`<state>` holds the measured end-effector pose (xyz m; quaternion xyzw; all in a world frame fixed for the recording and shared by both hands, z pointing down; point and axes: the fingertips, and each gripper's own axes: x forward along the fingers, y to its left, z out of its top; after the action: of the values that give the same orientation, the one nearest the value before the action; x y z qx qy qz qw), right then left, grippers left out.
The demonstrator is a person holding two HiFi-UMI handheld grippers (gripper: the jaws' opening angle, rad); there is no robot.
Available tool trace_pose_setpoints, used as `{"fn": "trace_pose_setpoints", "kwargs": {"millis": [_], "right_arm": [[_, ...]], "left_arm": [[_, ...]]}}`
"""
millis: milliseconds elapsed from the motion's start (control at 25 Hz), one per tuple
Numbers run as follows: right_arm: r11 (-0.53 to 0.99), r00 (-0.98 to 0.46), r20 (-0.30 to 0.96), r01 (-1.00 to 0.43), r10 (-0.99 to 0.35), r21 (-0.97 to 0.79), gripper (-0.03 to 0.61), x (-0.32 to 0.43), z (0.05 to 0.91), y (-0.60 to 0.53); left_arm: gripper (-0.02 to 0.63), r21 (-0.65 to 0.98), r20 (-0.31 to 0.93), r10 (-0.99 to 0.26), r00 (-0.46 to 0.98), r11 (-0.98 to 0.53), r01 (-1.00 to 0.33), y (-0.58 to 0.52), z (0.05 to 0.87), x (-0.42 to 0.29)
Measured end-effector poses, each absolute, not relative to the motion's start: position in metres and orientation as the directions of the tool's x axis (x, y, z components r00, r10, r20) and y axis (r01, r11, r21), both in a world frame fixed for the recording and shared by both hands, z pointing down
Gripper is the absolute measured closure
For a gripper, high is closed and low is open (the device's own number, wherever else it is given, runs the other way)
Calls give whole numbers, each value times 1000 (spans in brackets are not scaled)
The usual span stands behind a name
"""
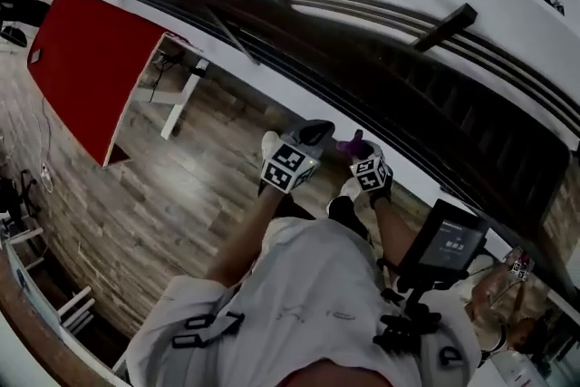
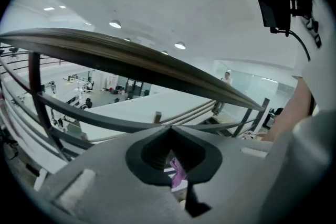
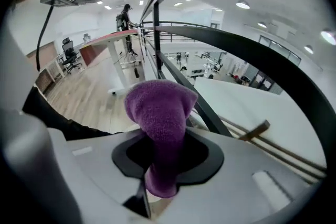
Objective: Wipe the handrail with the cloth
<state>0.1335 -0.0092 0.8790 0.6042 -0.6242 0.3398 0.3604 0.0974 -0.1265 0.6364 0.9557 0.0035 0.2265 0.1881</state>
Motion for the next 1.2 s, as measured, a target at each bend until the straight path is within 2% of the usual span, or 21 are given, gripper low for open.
{"fn": "trace_pose_setpoints", "kwargs": {"millis": [240,400,800,1040,1200], "right_arm": [[207,-9,816,-969,-578,135,463,79,876,-172],[277,10,806,-936,-592,215,462,53,885,-270],[319,85,784,-883,-614,345,465,42,910,-465],[379,157,796,-815,-585,439,465,40,940,-524],[368,162,804,-825,-572,429,467,37,951,-530]], "left_arm": [[612,353,470,-101,877,-889,-292,-246,658,17],[612,358,494,-180,851,-850,-387,-303,676,-26],[612,332,538,-242,808,-820,-467,-385,708,-77],[612,328,571,-266,776,-793,-514,-402,727,-106],[612,324,583,-266,768,-790,-520,-401,734,-112]]}}
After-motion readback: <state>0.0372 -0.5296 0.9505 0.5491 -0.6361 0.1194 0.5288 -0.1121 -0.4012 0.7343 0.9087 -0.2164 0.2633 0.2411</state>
